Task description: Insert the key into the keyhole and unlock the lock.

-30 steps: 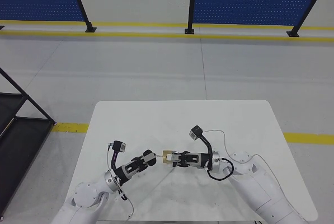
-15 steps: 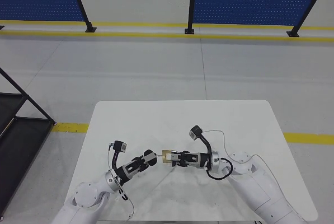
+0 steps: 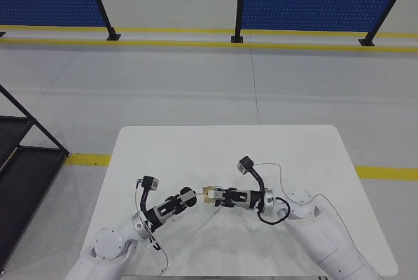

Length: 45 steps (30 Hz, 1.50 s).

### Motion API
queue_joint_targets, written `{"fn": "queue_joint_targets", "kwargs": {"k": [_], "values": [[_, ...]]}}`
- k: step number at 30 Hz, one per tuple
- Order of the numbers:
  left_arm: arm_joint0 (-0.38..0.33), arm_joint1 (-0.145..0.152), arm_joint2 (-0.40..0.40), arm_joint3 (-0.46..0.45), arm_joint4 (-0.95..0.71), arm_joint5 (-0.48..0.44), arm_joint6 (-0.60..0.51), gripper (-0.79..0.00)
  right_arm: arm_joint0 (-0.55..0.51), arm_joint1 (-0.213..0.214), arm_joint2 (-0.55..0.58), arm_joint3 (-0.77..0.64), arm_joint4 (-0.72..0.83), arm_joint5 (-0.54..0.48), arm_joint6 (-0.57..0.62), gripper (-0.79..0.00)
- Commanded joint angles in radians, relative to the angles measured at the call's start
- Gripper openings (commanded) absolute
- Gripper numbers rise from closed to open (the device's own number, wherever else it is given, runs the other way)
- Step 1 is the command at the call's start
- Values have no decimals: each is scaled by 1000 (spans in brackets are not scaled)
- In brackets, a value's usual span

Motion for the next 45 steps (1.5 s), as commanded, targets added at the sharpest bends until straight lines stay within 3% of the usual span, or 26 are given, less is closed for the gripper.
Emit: {"fn": "queue_joint_targets", "kwargs": {"k": [1,24,45], "values": [[0,0,2,0,1,-1,3,-785,-3,0,1,-2,-2,-1,-6,-785],[-1,4,21,-1,26,-3,39,-785,-20,-7,4,-12,-24,13,-66,-785],[-6,9,31,-3,44,0,49,-785,-6,-10,-1,-14,-60,17,-24,-785]]}}
